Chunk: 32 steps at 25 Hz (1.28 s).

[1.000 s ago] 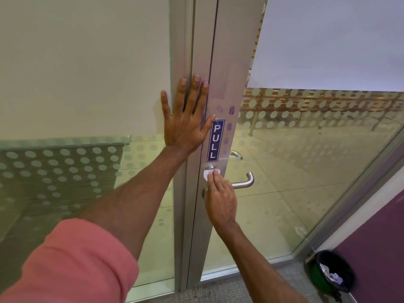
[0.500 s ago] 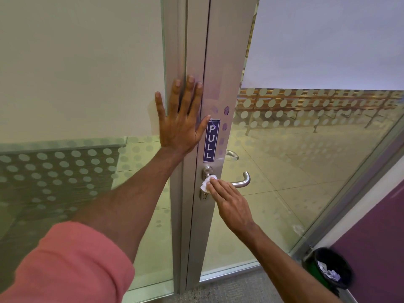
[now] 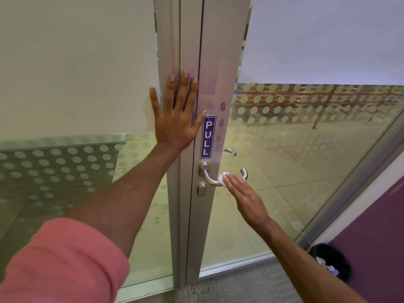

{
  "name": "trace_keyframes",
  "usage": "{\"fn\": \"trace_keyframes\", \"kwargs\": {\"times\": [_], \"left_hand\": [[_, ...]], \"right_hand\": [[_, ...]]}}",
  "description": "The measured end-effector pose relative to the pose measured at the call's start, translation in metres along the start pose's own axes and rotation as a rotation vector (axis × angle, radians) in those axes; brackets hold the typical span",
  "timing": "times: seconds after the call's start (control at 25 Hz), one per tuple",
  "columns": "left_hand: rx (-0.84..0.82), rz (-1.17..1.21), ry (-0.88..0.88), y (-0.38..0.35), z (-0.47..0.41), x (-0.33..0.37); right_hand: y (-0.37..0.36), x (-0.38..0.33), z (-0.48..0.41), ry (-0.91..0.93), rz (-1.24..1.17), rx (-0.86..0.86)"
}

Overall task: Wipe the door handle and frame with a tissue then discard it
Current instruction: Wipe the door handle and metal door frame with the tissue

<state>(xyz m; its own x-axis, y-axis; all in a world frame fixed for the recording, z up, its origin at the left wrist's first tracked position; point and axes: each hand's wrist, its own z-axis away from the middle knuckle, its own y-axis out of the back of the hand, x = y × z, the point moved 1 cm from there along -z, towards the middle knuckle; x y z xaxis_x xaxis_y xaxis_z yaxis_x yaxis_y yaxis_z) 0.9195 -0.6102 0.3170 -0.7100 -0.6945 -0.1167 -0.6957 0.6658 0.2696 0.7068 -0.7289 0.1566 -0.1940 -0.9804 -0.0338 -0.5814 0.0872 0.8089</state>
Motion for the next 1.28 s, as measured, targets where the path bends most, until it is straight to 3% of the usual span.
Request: {"fn": "trace_keyframes", "kwargs": {"times": [0.2, 0.36, 0.56, 0.68, 0.72, 0.8, 0.96, 1.04, 1.16, 1.24, 1.28], "left_hand": [[0.0, -0.01, -0.014, 0.0, 0.0, -0.001], [-0.039, -0.022, -0.011, 0.003, 0.0, 0.001], [-0.133, 0.048, 0.037, 0.016, -0.004, 0.0], [-0.131, 0.257, 0.13, 0.039, 0.036, 0.016], [-0.159, 0.367, 0.238, 0.05, 0.063, 0.025], [-0.278, 0.666, 0.623, 0.075, 0.128, 0.047], [-0.716, 1.312, 1.44, 0.103, 0.219, 0.088], [-0.822, 1.395, 1.581, 0.107, 0.241, 0.096], [-0.798, 1.328, 1.718, 0.109, 0.256, 0.097], [-0.768, 1.299, 1.82, 0.109, 0.261, 0.093], [-0.752, 1.293, 1.862, 0.108, 0.262, 0.091]], "right_hand": [[0.008, 0.025, -0.002, -0.181, -0.177, -0.079], [-0.001, -0.004, 0.002, -0.398, -0.245, 0.021], [-0.002, -0.062, -0.003, -0.3, -0.304, -0.034], [0.003, -0.077, 0.004, -0.373, -0.59, 0.019], [0.004, -0.082, 0.012, -0.433, -0.751, 0.074], [0.001, -0.093, 0.034, -0.541, -0.991, 0.139], [-0.021, -0.112, 0.072, -0.716, -0.957, 0.001], [-0.029, -0.115, 0.085, -0.676, -0.924, -0.095], [-0.034, -0.112, 0.099, -0.497, -0.819, -0.214], [-0.034, -0.105, 0.104, -0.538, -0.845, -0.194], [-0.035, -0.101, 0.106, -0.644, -0.902, -0.147]]}}
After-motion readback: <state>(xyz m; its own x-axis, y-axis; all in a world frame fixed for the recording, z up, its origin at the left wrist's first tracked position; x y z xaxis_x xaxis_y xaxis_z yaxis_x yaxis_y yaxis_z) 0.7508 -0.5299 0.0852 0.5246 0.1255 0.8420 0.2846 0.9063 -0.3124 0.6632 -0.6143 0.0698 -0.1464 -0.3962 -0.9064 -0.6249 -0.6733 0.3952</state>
